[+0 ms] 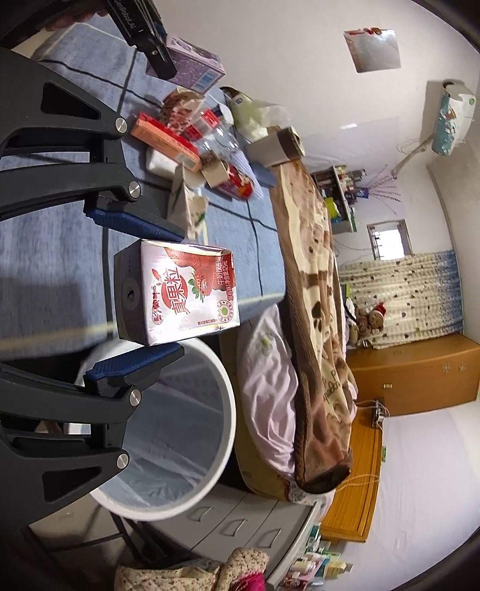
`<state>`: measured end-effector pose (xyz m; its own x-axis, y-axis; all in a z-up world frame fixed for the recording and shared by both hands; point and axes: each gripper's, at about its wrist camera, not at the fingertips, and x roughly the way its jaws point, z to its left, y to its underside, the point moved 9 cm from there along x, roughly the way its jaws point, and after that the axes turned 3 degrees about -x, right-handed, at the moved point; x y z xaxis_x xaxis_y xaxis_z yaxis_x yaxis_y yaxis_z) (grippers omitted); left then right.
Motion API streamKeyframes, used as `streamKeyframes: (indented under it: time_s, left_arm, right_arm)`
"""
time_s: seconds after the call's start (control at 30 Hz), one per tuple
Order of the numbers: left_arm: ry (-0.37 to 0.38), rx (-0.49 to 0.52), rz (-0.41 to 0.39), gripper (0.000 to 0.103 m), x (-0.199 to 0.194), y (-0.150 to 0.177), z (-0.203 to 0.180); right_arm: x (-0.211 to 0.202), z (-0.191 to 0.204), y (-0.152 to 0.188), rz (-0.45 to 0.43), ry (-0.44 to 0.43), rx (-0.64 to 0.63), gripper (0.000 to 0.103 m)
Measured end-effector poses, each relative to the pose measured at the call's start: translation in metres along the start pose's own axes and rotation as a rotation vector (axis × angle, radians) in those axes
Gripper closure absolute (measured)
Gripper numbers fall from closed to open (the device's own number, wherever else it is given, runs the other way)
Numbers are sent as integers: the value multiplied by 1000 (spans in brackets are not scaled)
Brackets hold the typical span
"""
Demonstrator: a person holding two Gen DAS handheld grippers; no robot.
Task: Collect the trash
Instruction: 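Carry both cartons over the white trash bin and open the right tool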
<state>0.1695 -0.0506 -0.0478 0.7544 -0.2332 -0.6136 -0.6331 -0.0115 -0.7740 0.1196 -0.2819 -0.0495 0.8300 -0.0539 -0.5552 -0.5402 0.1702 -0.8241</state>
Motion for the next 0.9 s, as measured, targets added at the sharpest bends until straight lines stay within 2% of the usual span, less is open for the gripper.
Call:
streamKeyframes:
  time_s: [0.17,0.43,0.7,0.9]
  left_arm:
    - [34,51,-7,48,3,-3,-40]
    - [129,145,6,48,20,3,-116]
    - [226,238,44,48,38,15,-187]
    - [278,273,76,48,46,23,-224]
  right_arm:
    - [-4,-19,-5,-18,17,10,46]
    - [-2,-64,-10,-26,72,26,46]
    - [6,-108,0,22,127,63,46]
    - [10,-129,12,70,138,77,46]
